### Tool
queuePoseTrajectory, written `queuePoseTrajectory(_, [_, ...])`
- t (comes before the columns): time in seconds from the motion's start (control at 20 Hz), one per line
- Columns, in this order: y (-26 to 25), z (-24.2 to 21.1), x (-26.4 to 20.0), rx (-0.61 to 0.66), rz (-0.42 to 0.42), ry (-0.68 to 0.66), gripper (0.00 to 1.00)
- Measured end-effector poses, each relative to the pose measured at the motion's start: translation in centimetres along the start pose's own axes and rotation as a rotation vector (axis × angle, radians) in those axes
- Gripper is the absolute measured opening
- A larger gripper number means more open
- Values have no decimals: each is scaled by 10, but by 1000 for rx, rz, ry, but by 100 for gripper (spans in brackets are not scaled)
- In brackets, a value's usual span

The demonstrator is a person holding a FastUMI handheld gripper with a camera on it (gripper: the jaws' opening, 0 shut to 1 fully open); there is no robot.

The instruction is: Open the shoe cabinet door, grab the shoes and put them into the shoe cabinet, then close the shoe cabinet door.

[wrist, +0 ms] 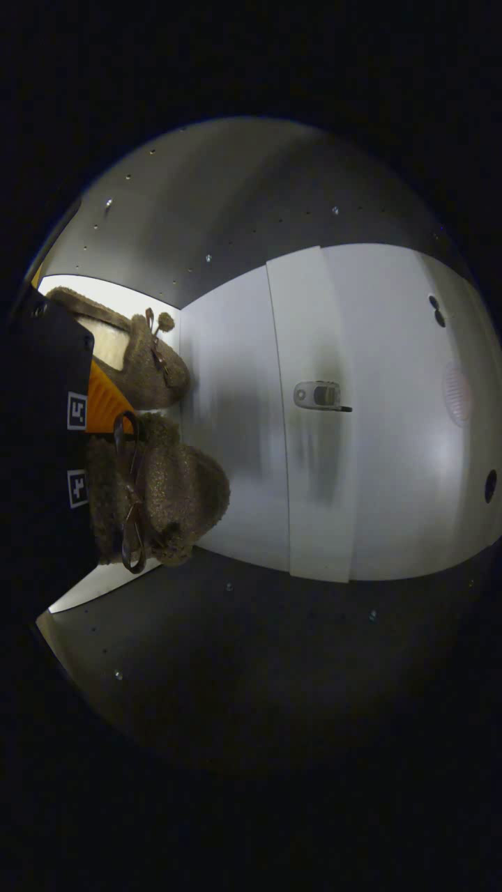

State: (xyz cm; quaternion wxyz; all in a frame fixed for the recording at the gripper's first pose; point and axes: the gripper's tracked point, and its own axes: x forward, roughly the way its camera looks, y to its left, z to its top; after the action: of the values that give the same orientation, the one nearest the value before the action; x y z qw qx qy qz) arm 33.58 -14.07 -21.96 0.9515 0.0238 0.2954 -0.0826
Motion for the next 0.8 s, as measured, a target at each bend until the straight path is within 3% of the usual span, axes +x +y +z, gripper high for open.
queuePoseTrajectory(0.3, [-13,-39,47,-5,-24,159,6])
queuePoseTrajectory(0.4, [-13,-38,53,-15,-27,137,6])
queuePoseTrajectory(0.6, [-14,-43,51,-41,-35,148,18])
queuePoseTrajectory(0.8, [-10,-42,33,-49,-24,151,40])
